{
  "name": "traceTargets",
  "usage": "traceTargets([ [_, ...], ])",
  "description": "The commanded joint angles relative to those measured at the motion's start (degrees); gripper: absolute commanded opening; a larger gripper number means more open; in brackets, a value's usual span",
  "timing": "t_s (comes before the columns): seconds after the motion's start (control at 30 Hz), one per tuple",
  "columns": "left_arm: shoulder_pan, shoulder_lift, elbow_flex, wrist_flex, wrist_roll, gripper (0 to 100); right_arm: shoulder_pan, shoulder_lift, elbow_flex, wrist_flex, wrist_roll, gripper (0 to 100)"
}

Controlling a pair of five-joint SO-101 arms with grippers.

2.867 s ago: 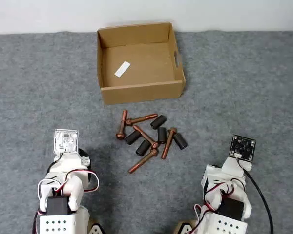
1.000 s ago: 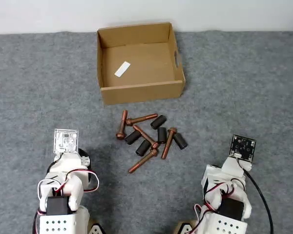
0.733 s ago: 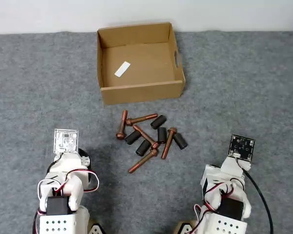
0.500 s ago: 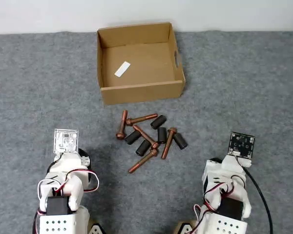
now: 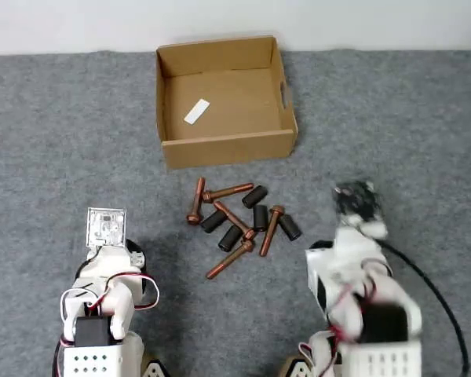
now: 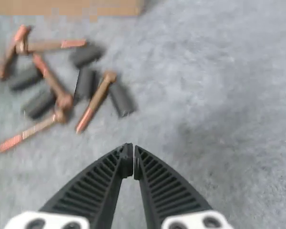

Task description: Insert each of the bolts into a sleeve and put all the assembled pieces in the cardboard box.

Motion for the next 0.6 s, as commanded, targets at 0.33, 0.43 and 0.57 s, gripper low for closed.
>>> traceTargets([
  [0.33,0.1,-0.4,-0.3,0.4,-0.3,1,-2.6,48.0,-30.0,2.2,15.3,1.2],
  [0.43,0.1,-0.4,-0.3,0.4,-0.3,1,-2.9,56.4,-33.7,2.6,15.4,4.5],
  [0.57,0.1,-0.4,-0.3,0.4,-0.3,1,-5.0,65.9,-38.2,4.2,15.2,18.5],
])
